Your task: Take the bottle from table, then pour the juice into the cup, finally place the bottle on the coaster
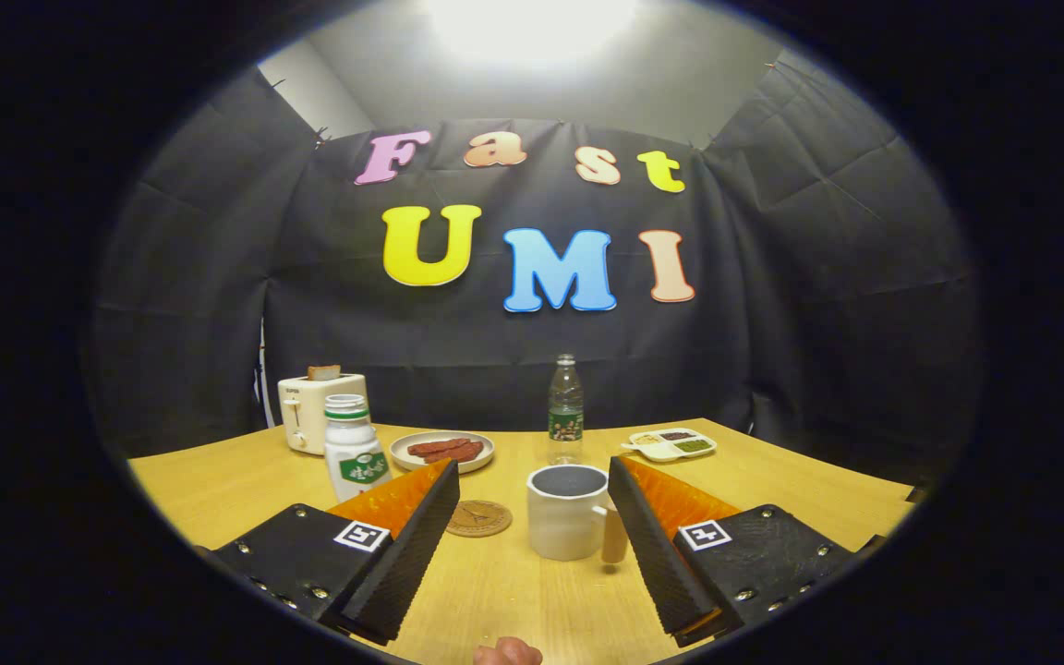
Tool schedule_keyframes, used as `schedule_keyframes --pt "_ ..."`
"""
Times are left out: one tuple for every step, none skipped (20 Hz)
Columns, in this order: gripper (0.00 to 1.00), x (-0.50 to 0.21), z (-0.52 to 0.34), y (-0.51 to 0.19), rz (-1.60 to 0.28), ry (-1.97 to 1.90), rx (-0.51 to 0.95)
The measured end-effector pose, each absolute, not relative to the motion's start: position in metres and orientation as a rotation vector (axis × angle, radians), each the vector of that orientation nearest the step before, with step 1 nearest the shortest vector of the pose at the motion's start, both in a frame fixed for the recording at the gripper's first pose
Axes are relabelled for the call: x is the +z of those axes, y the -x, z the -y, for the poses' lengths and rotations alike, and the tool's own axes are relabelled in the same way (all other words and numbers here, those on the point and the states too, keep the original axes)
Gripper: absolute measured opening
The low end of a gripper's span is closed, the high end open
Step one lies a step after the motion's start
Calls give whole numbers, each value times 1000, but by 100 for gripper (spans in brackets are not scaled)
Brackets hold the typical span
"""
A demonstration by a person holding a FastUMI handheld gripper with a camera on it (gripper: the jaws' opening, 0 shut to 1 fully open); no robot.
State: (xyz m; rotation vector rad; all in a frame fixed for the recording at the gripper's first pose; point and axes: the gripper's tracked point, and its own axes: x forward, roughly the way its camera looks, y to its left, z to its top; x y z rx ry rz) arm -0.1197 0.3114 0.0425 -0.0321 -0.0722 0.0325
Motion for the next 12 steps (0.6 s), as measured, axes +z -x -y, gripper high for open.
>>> schedule_keyframes --pt "98 44 -326 119 81 44 54" --pt "98 44 -340 118 86 58 70" --pt "98 43 -348 117 90 68 74" --pt "98 44 -355 116 94 76 77" --pt "98 45 -362 115 105 76 74" --pt "98 46 -368 115 115 65 76" --pt "98 43 -373 112 116 52 79" --pt "98 39 -378 109 109 36 86" --pt "98 35 -383 107 101 21 98" --pt "98 33 -390 105 99 12 117" --pt "98 33 -395 105 106 11 134" --pt "98 34 -400 104 110 20 141"
